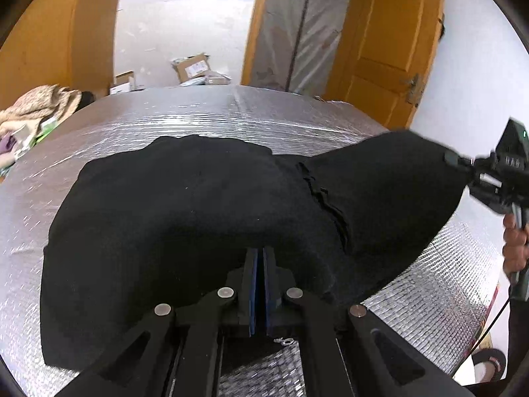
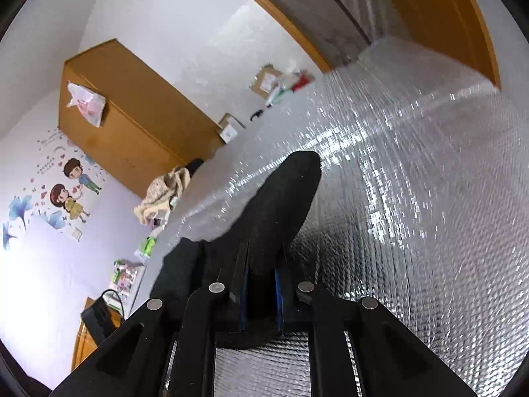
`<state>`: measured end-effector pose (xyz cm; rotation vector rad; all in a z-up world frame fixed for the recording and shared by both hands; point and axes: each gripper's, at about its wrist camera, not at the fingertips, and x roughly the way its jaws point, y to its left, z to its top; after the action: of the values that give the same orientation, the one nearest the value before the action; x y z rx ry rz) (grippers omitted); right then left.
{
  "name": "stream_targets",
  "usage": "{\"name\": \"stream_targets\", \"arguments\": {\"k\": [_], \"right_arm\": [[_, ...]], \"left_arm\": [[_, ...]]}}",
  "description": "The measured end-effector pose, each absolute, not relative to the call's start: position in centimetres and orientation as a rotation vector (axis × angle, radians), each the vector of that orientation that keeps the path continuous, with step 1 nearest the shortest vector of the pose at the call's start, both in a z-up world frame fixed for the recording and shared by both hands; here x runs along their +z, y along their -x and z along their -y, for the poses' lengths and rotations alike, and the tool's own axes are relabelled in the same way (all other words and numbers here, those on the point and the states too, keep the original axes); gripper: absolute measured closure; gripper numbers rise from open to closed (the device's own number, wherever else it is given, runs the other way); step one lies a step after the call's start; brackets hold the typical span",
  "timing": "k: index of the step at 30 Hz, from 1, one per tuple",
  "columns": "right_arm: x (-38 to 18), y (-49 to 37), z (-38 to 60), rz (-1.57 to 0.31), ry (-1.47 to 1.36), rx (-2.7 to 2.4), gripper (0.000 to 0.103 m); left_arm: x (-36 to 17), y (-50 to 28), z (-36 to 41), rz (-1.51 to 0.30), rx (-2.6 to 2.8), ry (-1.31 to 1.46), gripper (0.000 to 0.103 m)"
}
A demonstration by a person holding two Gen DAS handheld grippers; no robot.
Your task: Fold clothes
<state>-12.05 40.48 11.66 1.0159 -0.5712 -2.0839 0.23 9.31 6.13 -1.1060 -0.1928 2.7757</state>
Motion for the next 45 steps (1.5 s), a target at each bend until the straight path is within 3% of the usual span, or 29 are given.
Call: {"name": "stream_targets", "arguments": {"k": [9, 24, 29, 31, 39, 45], "right_arm": [[17.8, 11.0, -34.9, 0.421, -0.892, -2.036, 0.091], [21.9, 5.3, -15.4, 0.031, -0.847, -1.772, 0.091], [17.7, 2.8, -8.0, -0.110, -0.967, -1.635, 0.086], [15.2, 2.0, -5.6, -0.156, -1.040, -1.572, 0.079], [14.5, 1.7, -8.8, -0.010, -0.997, -1.545, 0.076], [13.4, 3.0, -14.2, 0.086, -1.015, -1.655, 0.076]], "left_arm": [[7.5, -0.9, -8.9, 0.295, 2.759, 0.998, 0.102], [10.6, -8.5, 0.0, 0.523, 3.012, 0.808, 0.102], [10.5, -11.5, 3.7, 0.620, 3.087, 0.794, 0.102], [10.5, -12.3, 4.8, 0.655, 3.104, 0.795, 0.102], [10.0, -12.6, 6.1, 0.742, 3.053, 0.776, 0.098], [8.6, -9.8, 5.2, 0.770, 2.899, 0.854, 0.081]]}}
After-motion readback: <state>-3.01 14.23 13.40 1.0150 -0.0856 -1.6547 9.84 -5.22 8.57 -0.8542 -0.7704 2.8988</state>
